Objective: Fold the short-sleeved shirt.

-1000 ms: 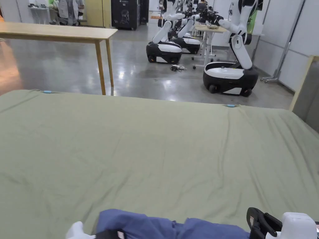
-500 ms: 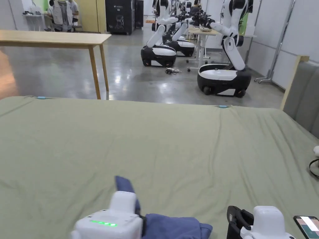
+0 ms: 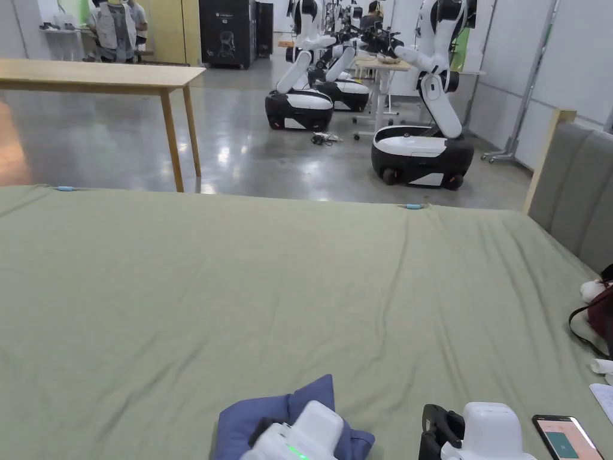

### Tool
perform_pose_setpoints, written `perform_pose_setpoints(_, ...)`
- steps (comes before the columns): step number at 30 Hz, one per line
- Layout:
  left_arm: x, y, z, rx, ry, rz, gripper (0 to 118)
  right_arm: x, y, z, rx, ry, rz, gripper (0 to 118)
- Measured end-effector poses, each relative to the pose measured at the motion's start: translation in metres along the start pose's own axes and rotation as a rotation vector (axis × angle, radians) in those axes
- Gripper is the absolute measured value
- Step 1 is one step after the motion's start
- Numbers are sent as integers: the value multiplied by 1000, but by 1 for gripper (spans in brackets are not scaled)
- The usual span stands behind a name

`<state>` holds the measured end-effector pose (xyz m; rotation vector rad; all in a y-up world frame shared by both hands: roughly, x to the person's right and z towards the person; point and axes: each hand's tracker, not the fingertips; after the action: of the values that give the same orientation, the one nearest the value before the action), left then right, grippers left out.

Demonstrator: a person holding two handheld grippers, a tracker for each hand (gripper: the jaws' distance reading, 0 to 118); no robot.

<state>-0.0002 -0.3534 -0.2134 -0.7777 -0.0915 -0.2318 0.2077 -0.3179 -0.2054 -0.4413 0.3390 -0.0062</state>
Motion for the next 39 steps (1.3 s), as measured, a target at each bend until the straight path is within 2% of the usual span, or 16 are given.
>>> perform_pose_setpoints(5,-72,-8,41,151,-259,375,86,0,-1,1,-2,10,-7,6)
perform_pose_setpoints(7,-97,-15,34,160,-219,497,84,0,-2,1,-4,13,-11,6)
perform_pose_setpoints(8,-105,-17,26,132,-185,554,70,0,-2,1,-5,14,-11,6)
perform_pose_setpoints(10,-111,-19,3,75,-264,614,14,0,-3,1,-8,15,-7,6)
perform_pose_setpoints(17,-22,-23,-65,-103,-670,576,14,1,-6,0,-29,9,-6,6)
perform_pose_setpoints(20,-2,-32,-67,-105,-628,552,14,1,-7,0,-43,5,-2,6)
perform_pose_setpoints(25,-38,-34,-31,-37,-596,563,14,-15,-4,-17,-73,61,-8,6)
perform_pose_setpoints(29,-83,-47,16,73,-561,607,14,-38,-13,-60,-134,197,-77,6)
perform_pose_setpoints(31,-112,-65,34,135,-505,654,14,-40,-29,-88,-191,320,-169,6)
perform_pose_setpoints(32,-128,-78,39,176,-461,694,15,-37,-41,-100,-224,395,-236,6)
perform_pose_setpoints(33,-143,-91,40,211,-433,734,28,-35,-51,-110,-283,386,-259,6)
perform_pose_setpoints(34,-160,-104,36,211,-413,778,71,-36,-59,-116,-332,283,-236,6)
perform_pose_setpoints(35,-173,-114,31,172,-404,830,100,-33,-66,-118,-354,202,-231,6)
perform_pose_setpoints(36,-181,-123,23,118,-429,865,109,-27,-73,-120,-364,231,-279,6)
perform_pose_setpoints(37,-188,-133,17,117,-467,920,108,-21,-76,-120,-359,293,-345,6)
perform_pose_setpoints(39,-191,-139,4,138,-583,1043,108,-18,-71,-118,-341,291,-329,6)
